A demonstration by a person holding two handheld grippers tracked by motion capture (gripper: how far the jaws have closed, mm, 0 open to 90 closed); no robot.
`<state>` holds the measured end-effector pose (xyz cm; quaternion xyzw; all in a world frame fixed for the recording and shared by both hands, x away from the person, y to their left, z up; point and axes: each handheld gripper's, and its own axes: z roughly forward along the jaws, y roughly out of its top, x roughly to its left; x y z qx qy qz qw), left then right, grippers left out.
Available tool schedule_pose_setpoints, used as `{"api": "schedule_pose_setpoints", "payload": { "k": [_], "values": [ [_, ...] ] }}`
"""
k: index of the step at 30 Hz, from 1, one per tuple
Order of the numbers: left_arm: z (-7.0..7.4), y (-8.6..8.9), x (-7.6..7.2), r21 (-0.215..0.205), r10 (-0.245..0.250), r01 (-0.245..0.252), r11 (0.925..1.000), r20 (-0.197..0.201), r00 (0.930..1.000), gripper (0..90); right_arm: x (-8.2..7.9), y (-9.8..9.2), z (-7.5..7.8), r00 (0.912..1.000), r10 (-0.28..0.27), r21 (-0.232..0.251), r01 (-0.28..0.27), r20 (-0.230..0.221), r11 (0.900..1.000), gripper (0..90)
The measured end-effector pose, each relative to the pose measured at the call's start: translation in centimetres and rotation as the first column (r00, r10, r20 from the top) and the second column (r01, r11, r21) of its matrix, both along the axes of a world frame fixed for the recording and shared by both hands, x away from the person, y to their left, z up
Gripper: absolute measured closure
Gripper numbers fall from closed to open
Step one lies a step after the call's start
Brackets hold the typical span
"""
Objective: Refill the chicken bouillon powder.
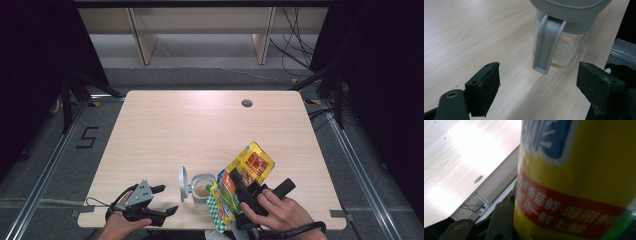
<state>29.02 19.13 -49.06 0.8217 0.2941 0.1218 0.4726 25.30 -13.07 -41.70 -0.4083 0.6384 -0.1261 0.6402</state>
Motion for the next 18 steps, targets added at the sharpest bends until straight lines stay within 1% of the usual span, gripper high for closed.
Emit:
{"api": "schedule_pose_setpoints", "payload": {
  "k": [1,2,3,4,5,6,7,8,9,10,13,14,16,17,18],
  "values": [
    [0.01,0.02,0.03,-0.003,-0.005,0.005,1.0000,-0.001,1.0000,18.3,-0.08,-0.10,-0.04,0.9999,-0.012,0.005,0.012,-0.003,1.000,64.2],
    [0.08,0.13,0.07,0.007,-0.002,0.002,1.0000,0.004,1.0000,18.3,-0.09,-0.14,-0.05,0.9999,-0.015,0.014,0.015,-0.005,1.000,64.2],
    [0.08,0.08,0.05,-0.010,-0.004,0.005,0.9999,0.007,1.0000,18.3,-0.16,-0.08,0.08,0.9999,-0.013,0.009,0.013,-0.005,1.000,64.3],
    [0.12,0.14,0.14,-0.005,-0.013,0.013,0.9999,0.018,0.9997,18.3,-0.15,-0.09,0.10,0.9999,-0.012,0.013,0.012,-0.003,1.000,64.3],
    [0.11,0.13,0.17,-0.010,-0.011,0.011,0.9999,0.021,0.9997,18.3,-0.11,-0.06,0.14,1.0000,-0.005,0.013,0.005,0.001,1.000,64.3],
    [0.10,0.14,0.17,-0.012,-0.008,0.008,0.9999,0.019,0.9998,18.3,-0.14,-0.09,0.15,1.0000,-0.009,0.015,0.009,0.001,1.000,64.3],
    [0.13,0.23,0.20,0.002,-0.014,0.014,0.9999,0.021,0.9997,18.3,-0.14,-0.09,0.15,1.0000,-0.009,0.015,0.009,0.001,1.000,64.4],
    [0.10,0.13,0.16,-0.011,-0.009,0.010,0.9999,0.020,0.9998,18.3,-0.16,-0.07,0.14,1.0000,-0.009,0.012,0.009,0.000,1.000,64.5],
    [0.12,0.14,0.17,-0.009,-0.011,0.011,0.9999,0.021,0.9997,18.3,-0.18,-0.07,0.13,0.9999,-0.010,0.011,0.010,0.000,1.000,64.5],
    [0.18,0.20,0.17,0.004,-0.014,0.014,0.9999,0.025,0.9996,18.3,-0.20,-0.07,0.10,0.9999,-0.010,0.010,0.010,-0.001,1.000,64.5],
    [0.08,0.11,0.15,-0.012,-0.012,0.012,0.9999,0.019,0.9998,18.3,-0.21,-0.02,0.11,1.0000,-0.010,0.006,0.010,-0.002,1.000,64.6],
    [0.06,0.16,0.08,-0.004,0.000,0.000,1.0000,0.003,1.0000,18.3,-0.21,-0.02,0.12,1.0000,-0.010,0.007,0.010,-0.002,1.000,64.6],
    [0.03,0.14,0.06,-0.002,0.006,-0.006,1.0000,0.004,1.0000,18.3,-0.23,-0.03,0.13,0.9999,-0.011,0.008,0.011,-0.001,1.000,64.6],
    [0.05,0.15,0.08,-0.004,0.001,-0.001,1.0000,0.001,1.0000,18.3,-0.25,0.09,0.42,0.9998,-0.002,-0.033,0.003,0.022,0.999,64.6],
    [0.06,0.04,0.06,-0.020,0.001,-0.001,0.9998,0.006,1.0000,18.3,-0.25,0.06,0.42,0.9998,-0.002,-0.028,0.002,0.020,1.000,64.6]
  ]
}}
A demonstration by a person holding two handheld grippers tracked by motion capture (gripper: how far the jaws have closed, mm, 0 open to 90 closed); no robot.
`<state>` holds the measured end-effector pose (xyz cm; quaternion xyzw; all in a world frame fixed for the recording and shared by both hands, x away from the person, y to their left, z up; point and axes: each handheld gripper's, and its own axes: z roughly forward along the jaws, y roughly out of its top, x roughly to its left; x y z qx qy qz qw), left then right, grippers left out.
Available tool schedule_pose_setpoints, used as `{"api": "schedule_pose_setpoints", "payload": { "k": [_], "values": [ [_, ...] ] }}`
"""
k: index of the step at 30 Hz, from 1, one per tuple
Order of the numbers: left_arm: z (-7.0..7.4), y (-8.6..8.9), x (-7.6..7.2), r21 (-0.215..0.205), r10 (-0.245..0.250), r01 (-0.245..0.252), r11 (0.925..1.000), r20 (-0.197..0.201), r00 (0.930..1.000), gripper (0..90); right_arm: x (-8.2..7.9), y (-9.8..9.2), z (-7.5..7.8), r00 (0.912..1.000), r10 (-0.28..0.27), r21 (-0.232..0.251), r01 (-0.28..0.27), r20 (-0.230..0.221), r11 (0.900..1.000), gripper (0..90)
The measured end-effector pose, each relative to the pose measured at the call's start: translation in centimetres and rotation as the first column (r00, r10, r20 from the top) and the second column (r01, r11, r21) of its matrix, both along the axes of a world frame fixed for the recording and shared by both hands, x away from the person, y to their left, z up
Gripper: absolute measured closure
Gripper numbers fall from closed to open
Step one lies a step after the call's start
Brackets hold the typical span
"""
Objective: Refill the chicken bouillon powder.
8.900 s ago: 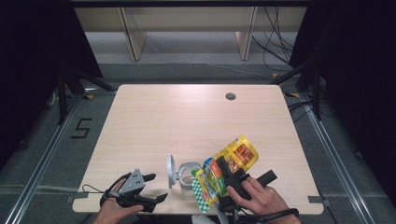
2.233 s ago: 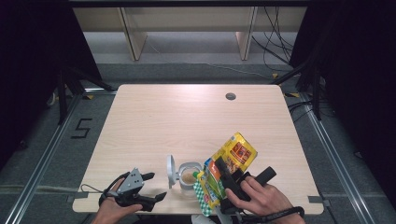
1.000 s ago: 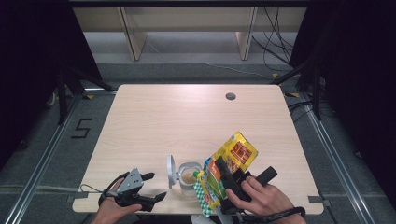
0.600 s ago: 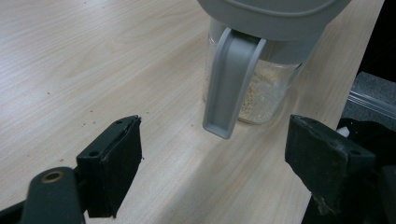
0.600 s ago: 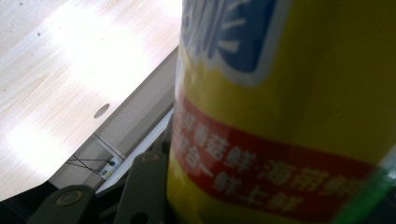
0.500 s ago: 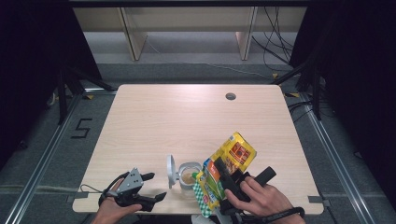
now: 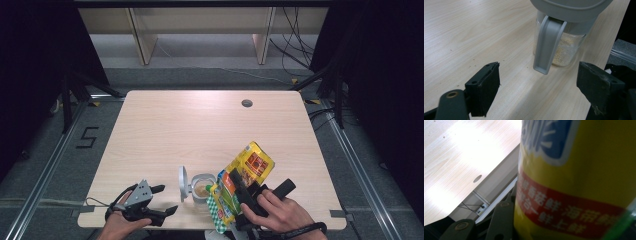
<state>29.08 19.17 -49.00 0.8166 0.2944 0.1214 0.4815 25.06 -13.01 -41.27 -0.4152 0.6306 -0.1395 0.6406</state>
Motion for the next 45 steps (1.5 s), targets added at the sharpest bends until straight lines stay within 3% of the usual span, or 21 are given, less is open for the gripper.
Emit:
{"api": "schedule_pose_setpoints", "payload": {
  "k": [4,5,10,11,13,15,19,20,22,23,24,31,32,33,34,35,41,44,45],
  "values": [
    [0.02,0.08,0.02,0.012,-0.003,0.003,0.9999,-0.001,1.0000,18.4,-0.04,-0.01,0.09,1.0000,0.001,-0.006,-0.001,0.001,1.000,65.0],
    [0.01,0.07,0.01,0.011,-0.003,0.003,0.9999,-0.002,1.0000,18.3,-0.04,-0.15,-0.16,0.9997,-0.008,0.038,0.009,-0.023,0.999,65.0],
    [-0.01,-0.01,-0.02,-0.003,0.001,-0.001,1.0000,-0.004,1.0000,18.3,-0.05,-0.16,-0.14,0.9998,-0.007,0.038,0.008,-0.021,0.999,65.1],
    [0.00,0.08,0.01,0.011,-0.003,0.003,0.9999,-0.002,1.0000,18.3,-0.04,-0.16,-0.13,0.9997,-0.007,0.038,0.008,-0.023,0.999,65.1],
    [0.00,0.09,0.02,0.013,-0.006,0.006,0.9999,0.000,1.0000,18.3,-0.04,-0.18,-0.14,0.9997,-0.009,0.038,0.010,-0.022,0.999,65.1],
    [0.02,0.08,0.03,0.009,-0.004,0.004,0.9999,-0.001,1.0000,18.3,-0.04,-0.05,0.20,1.0000,-0.002,-0.006,0.002,-0.001,1.000,65.2],
    [0.02,0.15,0.08,0.010,-0.004,0.004,0.9999,-0.010,0.9999,18.3,0.00,-0.05,0.19,1.0000,-0.003,-0.003,0.003,-0.002,1.000,65.2],
    [0.03,0.22,0.11,0.018,-0.004,0.004,0.9998,-0.007,1.0000,18.3,0.04,-0.19,-0.13,0.9997,-0.009,0.039,0.009,-0.021,0.999,65.2],
    [-0.15,0.06,0.11,-0.004,0.006,-0.006,1.0000,-0.004,1.0000,18.3,0.08,-0.19,-0.16,0.9997,-0.007,0.041,0.008,-0.023,0.999,65.2],
    [-0.06,0.16,0.09,0.016,0.006,-0.005,0.9999,-0.006,1.0000,18.3,0.10,-0.27,-0.27,0.9994,-0.010,0.059,0.012,-0.034,0.998,65.2],
    [-0.11,0.09,0.06,0.011,0.007,-0.007,0.9999,-0.008,0.9999,18.4,0.05,-0.04,0.25,1.0000,-0.001,-0.018,0.001,0.003,1.000,65.3],
    [0.02,0.42,0.07,0.025,-0.003,0.003,0.9997,0.013,0.9999,18.3,0.14,0.10,0.34,0.9999,0.011,-0.018,-0.011,0.002,1.000,65.3],
    [0.04,0.47,0.10,0.030,-0.007,0.006,0.9995,0.017,0.9998,18.3,0.12,0.05,0.29,1.0000,0.005,-0.011,-0.005,0.000,1.000,65.3],
    [0.03,0.49,0.10,0.029,-0.008,0.008,0.9995,0.016,0.9998,18.3,0.16,-0.06,0.01,0.9998,0.002,0.032,-0.001,-0.022,0.999,65.3],
    [0.01,0.46,0.05,0.028,-0.002,0.001,0.9996,0.017,0.9999,18.3,0.18,-0.04,0.00,0.9997,0.003,0.031,-0.002,-0.024,1.000,65.3],
    [-0.03,0.46,0.05,0.028,-0.005,0.005,0.9996,0.014,0.9999,18.3,0.23,0.23,0.32,0.9997,0.022,-0.022,-0.022,0.000,1.000,65.3],
    [-0.20,0.48,-0.03,0.003,0.012,-0.012,0.9999,-0.007,0.9999,18.3,0.38,0.14,0.13,1.0000,0.002,-0.011,-0.002,-0.010,1.000,65.4],
    [-0.13,0.71,-0.09,0.038,0.013,-0.013,0.9992,0.000,0.9999,18.3,0.36,0.18,0.24,1.0000,0.006,-0.016,-0.007,-0.006,1.000,65.4],
    [-0.16,0.54,-0.22,0.011,0.015,-0.015,0.9998,-0.007,0.9999,18.3,0.36,0.19,0.28,1.0000,0.007,-0.019,-0.007,-0.002,1.000,65.4]
  ]
}}
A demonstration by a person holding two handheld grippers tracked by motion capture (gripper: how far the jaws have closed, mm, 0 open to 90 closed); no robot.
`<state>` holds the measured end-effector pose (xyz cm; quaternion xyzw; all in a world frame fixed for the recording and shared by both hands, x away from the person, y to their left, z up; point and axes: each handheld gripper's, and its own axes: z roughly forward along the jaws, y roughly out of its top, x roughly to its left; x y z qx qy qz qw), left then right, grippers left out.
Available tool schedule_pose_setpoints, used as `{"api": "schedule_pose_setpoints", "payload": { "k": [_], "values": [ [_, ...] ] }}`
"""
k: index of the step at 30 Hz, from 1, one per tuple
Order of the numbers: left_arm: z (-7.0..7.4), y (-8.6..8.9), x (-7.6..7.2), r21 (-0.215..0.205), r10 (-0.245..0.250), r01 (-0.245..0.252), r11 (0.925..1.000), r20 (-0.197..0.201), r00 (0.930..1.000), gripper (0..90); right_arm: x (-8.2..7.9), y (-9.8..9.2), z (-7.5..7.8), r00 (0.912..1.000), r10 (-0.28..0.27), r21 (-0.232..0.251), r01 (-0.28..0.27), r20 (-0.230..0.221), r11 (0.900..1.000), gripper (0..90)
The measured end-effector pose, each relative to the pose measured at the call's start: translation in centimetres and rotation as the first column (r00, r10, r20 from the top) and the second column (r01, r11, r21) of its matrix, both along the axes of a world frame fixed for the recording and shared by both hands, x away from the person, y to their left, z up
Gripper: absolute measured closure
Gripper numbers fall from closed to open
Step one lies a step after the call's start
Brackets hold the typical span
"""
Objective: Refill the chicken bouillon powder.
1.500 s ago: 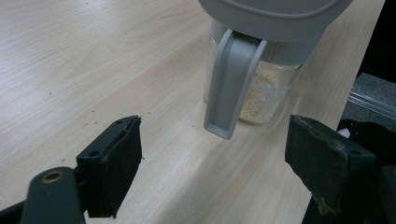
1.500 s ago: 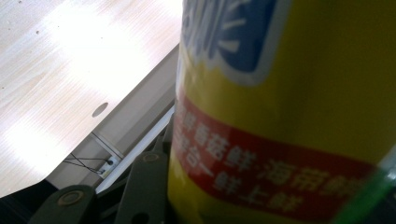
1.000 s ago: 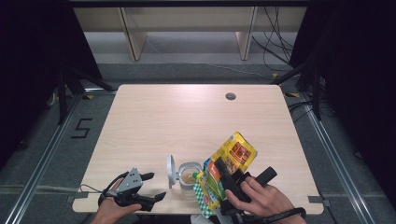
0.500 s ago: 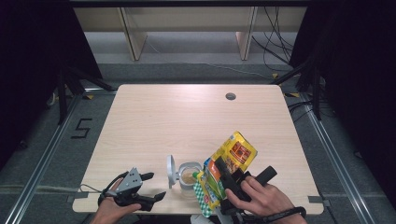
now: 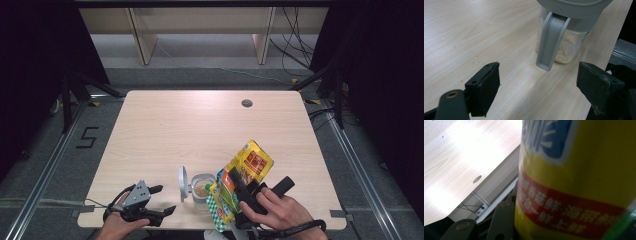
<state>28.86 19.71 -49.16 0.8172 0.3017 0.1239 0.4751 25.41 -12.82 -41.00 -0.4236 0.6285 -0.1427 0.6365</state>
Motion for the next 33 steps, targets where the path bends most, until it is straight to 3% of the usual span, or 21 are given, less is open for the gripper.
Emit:
{"api": "schedule_pose_setpoints", "payload": {
  "k": [3,5,6,14,19,21,22,23,28,29,30,33],
  "values": [
    [0.08,0.19,0.15,0.026,-0.005,0.005,0.9997,0.005,1.0000,18.3,0.02,0.01,0.13,1.0000,-0.002,-0.004,0.002,0.002,1.000,65.4],
    [-0.04,-0.02,0.10,-0.005,0.005,-0.005,1.0000,-0.001,1.0000,18.3,0.15,0.00,0.15,1.0000,0.009,-0.001,-0.009,0.002,1.000,65.4],
    [-0.04,0.10,0.22,0.011,-0.006,0.006,0.9999,0.004,1.0000,18.3,0.20,-0.04,0.17,1.0000,0.008,0.000,-0.008,0.005,1.000,65.4],
    [-0.13,-0.09,0.18,0.000,-0.003,0.003,1.0000,-0.001,1.0000,18.3,0.16,-0.30,0.16,1.0000,-0.009,-0.005,0.009,0.003,1.000,65.5],
    [-0.04,0.16,0.19,0.029,-0.003,0.002,0.9996,0.010,0.9999,18.3,0.14,-0.38,0.26,0.9999,-0.015,0.006,0.015,0.000,1.000,65.6],
    [0.00,0.12,0.10,0.018,0.000,0.000,0.9998,0.013,0.9999,18.3,0.18,-0.31,0.38,1.0000,-0.002,-0.002,0.002,0.007,1.000,65.5],
    [0.06,0.31,0.28,0.046,-0.017,0.015,0.9988,0.032,0.9993,18.3,0.16,-0.34,0.49,0.9998,-0.013,-0.007,0.013,0.014,1.000,65.5],
    [-0.09,0.08,0.04,0.002,0.008,-0.008,1.0000,0.000,1.0000,18.3,0.20,-0.41,0.42,0.9998,-0.019,0.009,0.019,0.004,1.000,65.5],
    [-0.07,0.31,0.03,0.017,0.004,-0.004,0.9999,0.005,1.0000,18.3,0.43,-0.45,0.14,0.9998,-0.011,0.037,0.011,-0.016,0.999,65.6],
    [-0.04,0.44,0.06,0.033,0.007,-0.008,0.9994,0.007,0.9999,18.3,0.37,-0.33,0.34,0.9999,-0.013,0.003,0.013,-0.001,1.000,65.6],
    [-0.08,0.29,-0.05,0.004,0.014,-0.014,0.9999,0.003,0.9999,18.3,0.47,-0.39,0.17,0.9999,-0.010,0.018,0.010,-0.013,1.000,65.7],
    [-0.02,0.51,0.10,0.035,0.005,-0.006,0.9994,0.013,0.9999,18.3,0.48,-0.35,0.13,0.9999,-0.003,0.017,0.003,-0.016,1.000,65.7]
  ]
}}
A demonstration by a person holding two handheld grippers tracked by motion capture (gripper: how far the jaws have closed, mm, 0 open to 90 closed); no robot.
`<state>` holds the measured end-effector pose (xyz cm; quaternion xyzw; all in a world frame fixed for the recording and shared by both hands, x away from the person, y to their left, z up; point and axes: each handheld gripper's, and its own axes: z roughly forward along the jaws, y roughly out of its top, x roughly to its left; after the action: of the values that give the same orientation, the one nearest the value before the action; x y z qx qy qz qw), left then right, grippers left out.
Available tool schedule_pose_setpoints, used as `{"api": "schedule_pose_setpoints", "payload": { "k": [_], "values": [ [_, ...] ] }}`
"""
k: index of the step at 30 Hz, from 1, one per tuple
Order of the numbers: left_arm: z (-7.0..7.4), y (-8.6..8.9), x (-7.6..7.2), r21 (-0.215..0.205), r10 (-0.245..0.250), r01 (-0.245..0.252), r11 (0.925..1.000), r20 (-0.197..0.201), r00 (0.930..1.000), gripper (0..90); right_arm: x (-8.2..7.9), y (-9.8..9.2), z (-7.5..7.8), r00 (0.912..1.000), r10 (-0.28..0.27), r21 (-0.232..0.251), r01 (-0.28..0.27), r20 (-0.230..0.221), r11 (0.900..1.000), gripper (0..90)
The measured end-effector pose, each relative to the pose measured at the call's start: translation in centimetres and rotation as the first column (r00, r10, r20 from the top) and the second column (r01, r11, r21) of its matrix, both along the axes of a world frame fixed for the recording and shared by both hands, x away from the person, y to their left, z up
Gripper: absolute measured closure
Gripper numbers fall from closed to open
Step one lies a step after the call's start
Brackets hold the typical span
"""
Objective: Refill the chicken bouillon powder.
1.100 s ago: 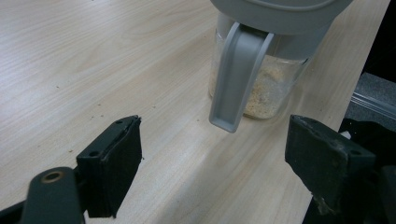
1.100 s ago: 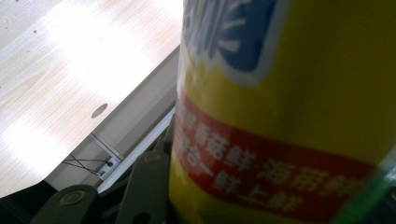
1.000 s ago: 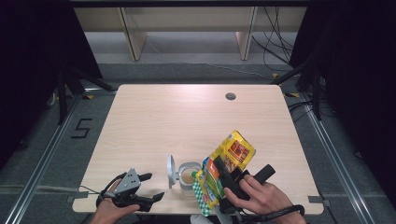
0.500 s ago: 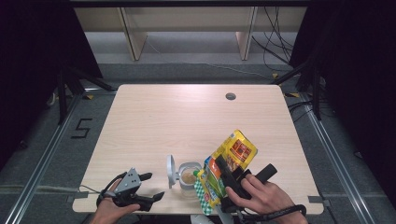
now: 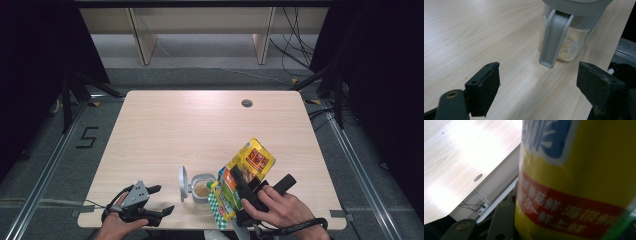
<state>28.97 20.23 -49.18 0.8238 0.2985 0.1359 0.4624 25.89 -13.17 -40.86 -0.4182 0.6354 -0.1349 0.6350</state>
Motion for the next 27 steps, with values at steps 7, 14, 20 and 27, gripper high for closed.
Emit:
{"api": "schedule_pose_setpoints", "payload": {
  "k": [7,14,20,27],
  "values": [
    [-0.06,-0.10,-0.04,-0.021,0.003,-0.004,0.9998,-0.007,1.0000,18.3,-0.19,0.37,0.23,0.9999,0.012,-0.037,-0.011,0.012,0.999,65.8],
    [-0.13,-0.08,-0.02,-0.022,0.011,-0.011,0.9997,-0.011,0.9999,18.3,-0.17,0.23,0.12,1.0000,0.001,-0.036,0.000,0.010,0.999,65.8],
    [-0.26,-0.15,0.04,-0.041,0.016,-0.016,0.9990,-0.011,0.9998,18.3,-0.19,0.16,0.09,1.0000,-0.004,-0.016,0.004,0.000,1.000,65.8],
    [-0.15,0.00,0.06,-0.029,0.013,-0.014,0.9995,-0.010,0.9999,18.3,-0.12,0.27,0.12,1.0000,0.007,-0.032,-0.007,0.002,0.999,65.8]
  ]
}}
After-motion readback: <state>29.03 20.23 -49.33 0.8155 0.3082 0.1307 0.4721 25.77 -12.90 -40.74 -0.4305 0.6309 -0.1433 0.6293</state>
